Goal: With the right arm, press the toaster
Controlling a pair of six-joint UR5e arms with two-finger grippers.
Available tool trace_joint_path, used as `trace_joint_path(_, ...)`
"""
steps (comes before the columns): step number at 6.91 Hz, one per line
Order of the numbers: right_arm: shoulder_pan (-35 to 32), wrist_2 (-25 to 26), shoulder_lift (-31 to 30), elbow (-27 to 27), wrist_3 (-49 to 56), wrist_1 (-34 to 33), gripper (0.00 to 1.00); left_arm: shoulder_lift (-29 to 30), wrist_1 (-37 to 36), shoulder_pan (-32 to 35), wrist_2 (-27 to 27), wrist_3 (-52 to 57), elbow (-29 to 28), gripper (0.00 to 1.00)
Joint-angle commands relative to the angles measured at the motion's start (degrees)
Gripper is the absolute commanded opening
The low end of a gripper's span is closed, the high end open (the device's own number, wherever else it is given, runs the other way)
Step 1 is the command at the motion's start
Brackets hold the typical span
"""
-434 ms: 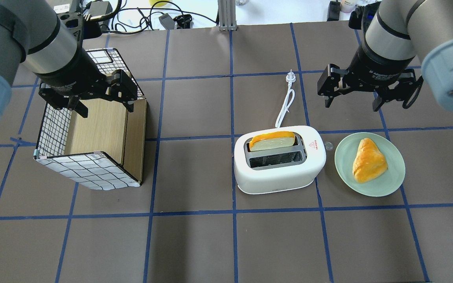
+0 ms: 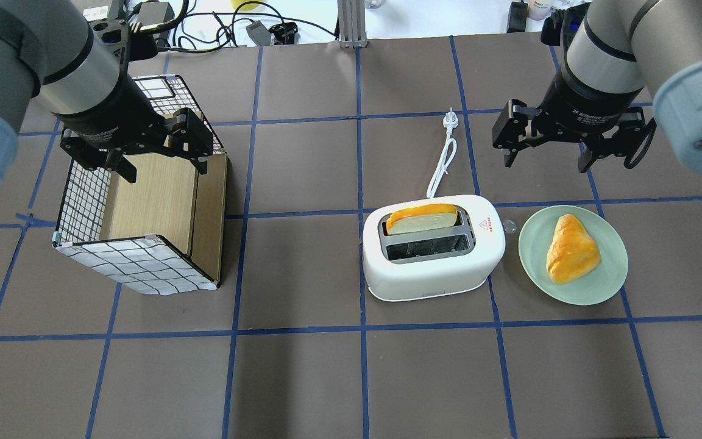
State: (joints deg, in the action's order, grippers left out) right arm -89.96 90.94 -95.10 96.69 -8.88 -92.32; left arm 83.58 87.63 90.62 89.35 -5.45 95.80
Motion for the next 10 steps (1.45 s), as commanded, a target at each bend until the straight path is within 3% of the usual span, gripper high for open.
trace_joint_path(1,-0.2,-0.2,0.1,0.2,0.0,-0.2,1.00,0.0,0.0,0.0,0.0,0.0,0.0,1.00)
trace_joint_path(10,-0.1,-0.1,0.0,1.0,-0.1,-2.9,1.00,0.0,0.0,0.0,0.0,0.0,-0.1,1.00)
